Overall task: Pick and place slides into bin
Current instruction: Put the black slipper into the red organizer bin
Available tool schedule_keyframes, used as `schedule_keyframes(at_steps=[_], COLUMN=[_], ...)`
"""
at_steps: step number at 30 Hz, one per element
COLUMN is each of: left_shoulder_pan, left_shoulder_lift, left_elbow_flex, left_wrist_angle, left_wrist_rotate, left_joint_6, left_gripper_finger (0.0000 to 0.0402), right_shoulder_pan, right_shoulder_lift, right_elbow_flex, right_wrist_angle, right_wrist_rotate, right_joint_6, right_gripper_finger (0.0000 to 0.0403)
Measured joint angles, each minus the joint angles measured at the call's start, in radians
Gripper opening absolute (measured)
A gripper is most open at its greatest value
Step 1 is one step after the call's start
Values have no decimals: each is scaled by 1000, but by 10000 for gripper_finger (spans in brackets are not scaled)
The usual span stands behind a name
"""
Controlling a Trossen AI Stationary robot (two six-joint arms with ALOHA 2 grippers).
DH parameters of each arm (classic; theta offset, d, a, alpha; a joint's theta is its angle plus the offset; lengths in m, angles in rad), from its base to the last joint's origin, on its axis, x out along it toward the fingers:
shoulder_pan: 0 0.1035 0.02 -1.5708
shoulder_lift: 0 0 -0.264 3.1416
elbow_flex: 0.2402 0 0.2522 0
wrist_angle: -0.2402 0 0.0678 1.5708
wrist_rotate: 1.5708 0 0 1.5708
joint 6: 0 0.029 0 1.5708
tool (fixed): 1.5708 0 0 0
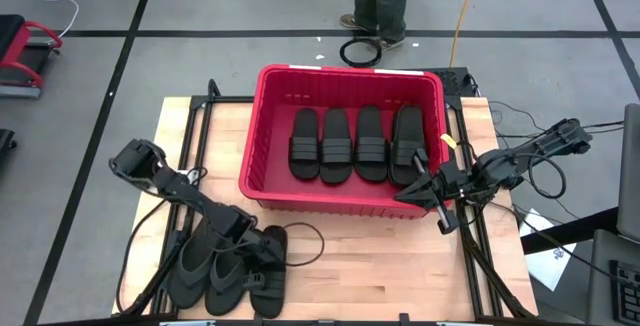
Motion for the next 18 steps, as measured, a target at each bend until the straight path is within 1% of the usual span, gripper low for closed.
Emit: schedule_keyframes(at_steps=[1, 3, 6, 8, 9, 11, 14, 18], left_shoulder_pan=[0, 0, -2, -3, -3, -7, -17, -38], left_shoulder_lift=[4, 8, 8, 10, 10, -4, -60, -161], left_elbow_flex=[-1, -1, -2, -4, -5, -5, 24, 109], left_wrist_angle=[12, 23, 40, 62, 78, 88, 51, -77], left_wrist_rotate=[5, 8, 14, 41, 53, 61, 44, -21], left_joint_6=[5, 23, 53, 71, 74, 60, 53, 60], left_gripper_finger=[253, 205, 104, 35, 20, 16, 8, 5], right_shoulder_pan=[0, 0, 0, 0, 0, 0, 0, 0], right_shoulder_lift=[0, 0, 0, 0, 0, 0, 0, -1], right_elbow_flex=[0, 0, 0, 0, 0, 0, 0, 0], right_wrist_angle=[-2, -3, -3, -3, -3, -5, -13, -33], right_wrist_rotate=[0, 0, 0, 0, 0, 0, 0, 0], right_joint_6=[0, 0, -6, -9, -11, -11, -29, -46], right_gripper_finger=[0, 0, 0, 0, 0, 0, 0, 0])
